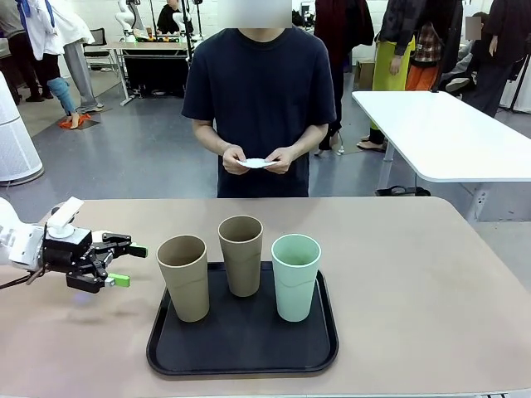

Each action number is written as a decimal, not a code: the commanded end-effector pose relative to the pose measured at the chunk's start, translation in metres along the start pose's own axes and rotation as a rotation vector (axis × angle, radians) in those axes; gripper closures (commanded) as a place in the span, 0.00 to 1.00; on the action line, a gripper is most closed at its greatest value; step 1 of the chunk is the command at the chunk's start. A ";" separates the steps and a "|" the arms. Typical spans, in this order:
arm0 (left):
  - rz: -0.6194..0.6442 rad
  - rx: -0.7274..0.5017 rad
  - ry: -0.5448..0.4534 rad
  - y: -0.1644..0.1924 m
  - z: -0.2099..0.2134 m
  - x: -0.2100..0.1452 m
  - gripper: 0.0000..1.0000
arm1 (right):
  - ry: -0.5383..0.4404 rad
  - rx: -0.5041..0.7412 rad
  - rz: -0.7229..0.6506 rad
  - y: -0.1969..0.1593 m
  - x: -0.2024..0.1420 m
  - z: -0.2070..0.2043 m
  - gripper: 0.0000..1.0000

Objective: Place coasters on the table and set cups on them.
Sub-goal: Pick up one Reusable plastic cup and place it on a coaster set by the human.

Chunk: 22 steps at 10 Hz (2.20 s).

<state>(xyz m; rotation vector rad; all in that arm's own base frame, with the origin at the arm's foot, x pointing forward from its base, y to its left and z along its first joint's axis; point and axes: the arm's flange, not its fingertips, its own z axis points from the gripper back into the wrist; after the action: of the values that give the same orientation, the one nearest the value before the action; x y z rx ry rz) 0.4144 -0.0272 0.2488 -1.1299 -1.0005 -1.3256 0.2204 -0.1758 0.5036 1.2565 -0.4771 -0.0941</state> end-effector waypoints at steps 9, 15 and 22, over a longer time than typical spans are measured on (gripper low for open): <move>0.004 -0.018 -0.026 0.001 -0.060 -0.011 0.00 | -0.014 0.006 -0.005 0.000 0.001 -0.002 0.00; 0.027 -0.097 -0.039 0.007 -0.099 -0.018 0.00 | -0.014 0.006 -0.005 0.000 0.001 -0.002 0.00; 0.039 -0.160 -0.053 0.001 -0.110 -0.020 0.00 | -0.014 0.006 -0.005 0.000 0.001 -0.002 0.00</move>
<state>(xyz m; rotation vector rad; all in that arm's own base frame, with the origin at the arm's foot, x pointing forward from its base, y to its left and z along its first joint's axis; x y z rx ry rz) 0.4062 -0.1276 0.2087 -1.2949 -0.9119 -1.3581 0.2204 -0.1758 0.5036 1.2565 -0.4771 -0.0941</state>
